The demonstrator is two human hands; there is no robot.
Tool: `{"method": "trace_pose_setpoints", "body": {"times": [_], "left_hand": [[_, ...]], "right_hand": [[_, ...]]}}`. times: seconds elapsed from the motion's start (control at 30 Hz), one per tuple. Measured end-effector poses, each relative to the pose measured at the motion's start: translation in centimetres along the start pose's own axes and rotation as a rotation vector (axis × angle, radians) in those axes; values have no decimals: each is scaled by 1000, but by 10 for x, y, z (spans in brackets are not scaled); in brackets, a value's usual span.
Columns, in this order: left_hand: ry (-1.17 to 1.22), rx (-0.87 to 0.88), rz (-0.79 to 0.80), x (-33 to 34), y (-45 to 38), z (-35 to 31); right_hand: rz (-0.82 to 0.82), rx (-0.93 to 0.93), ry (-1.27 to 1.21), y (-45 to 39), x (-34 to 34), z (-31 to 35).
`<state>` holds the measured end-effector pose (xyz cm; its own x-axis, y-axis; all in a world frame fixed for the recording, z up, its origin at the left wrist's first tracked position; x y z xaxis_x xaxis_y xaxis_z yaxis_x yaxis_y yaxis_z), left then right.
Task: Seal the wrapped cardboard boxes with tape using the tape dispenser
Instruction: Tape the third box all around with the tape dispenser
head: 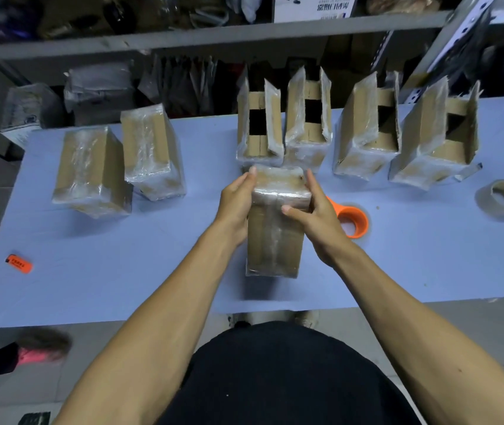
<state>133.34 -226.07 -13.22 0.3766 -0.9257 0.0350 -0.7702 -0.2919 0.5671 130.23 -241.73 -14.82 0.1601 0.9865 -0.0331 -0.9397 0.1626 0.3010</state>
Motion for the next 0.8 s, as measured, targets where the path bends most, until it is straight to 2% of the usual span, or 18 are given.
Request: {"method": "trace_pose_setpoints", "body": {"times": [0.07, 0.17, 0.23, 0.3, 0.37, 0.47, 0.57, 0.63, 0.8], "left_hand": [[-1, 66, 125, -9, 0, 3], [-208, 199, 205, -27, -1, 24], [-335, 215, 129, -37, -2, 51], [-346, 170, -10, -45, -2, 74], [-347, 174, -84, -47, 0, 86], [-315, 193, -99, -49, 1, 90], [-325, 161, 39, -59, 5, 97], [-358, 156, 67, -71, 6, 103], [-313, 201, -165, -94, -17, 94]], "right_hand": [[-181, -17, 15, -3, -2, 3], [-332, 12, 127, -6, 2, -2], [-285, 48, 205, -2, 10, -21], [-169, 73, 311, 9, 17, -46], [-78, 115, 351, 21, 15, -66], [4, 158, 288, 34, 9, -84], [38, 188, 252, 34, 15, -91], [56, 216, 274, 27, 26, -92], [106, 195, 325, 4, 76, -85]]}}
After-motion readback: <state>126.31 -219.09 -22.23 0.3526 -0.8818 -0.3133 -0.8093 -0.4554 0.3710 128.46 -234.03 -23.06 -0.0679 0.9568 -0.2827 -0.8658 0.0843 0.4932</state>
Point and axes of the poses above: each hand's wrist, its own y-axis away from the middle knuckle, its own x-axis out of the palm, z = x × y, the point moved 2 cm from there along -y, towards the middle knuckle, and after that the axes turned 14 degrees about -z, right-handed, at the moved point
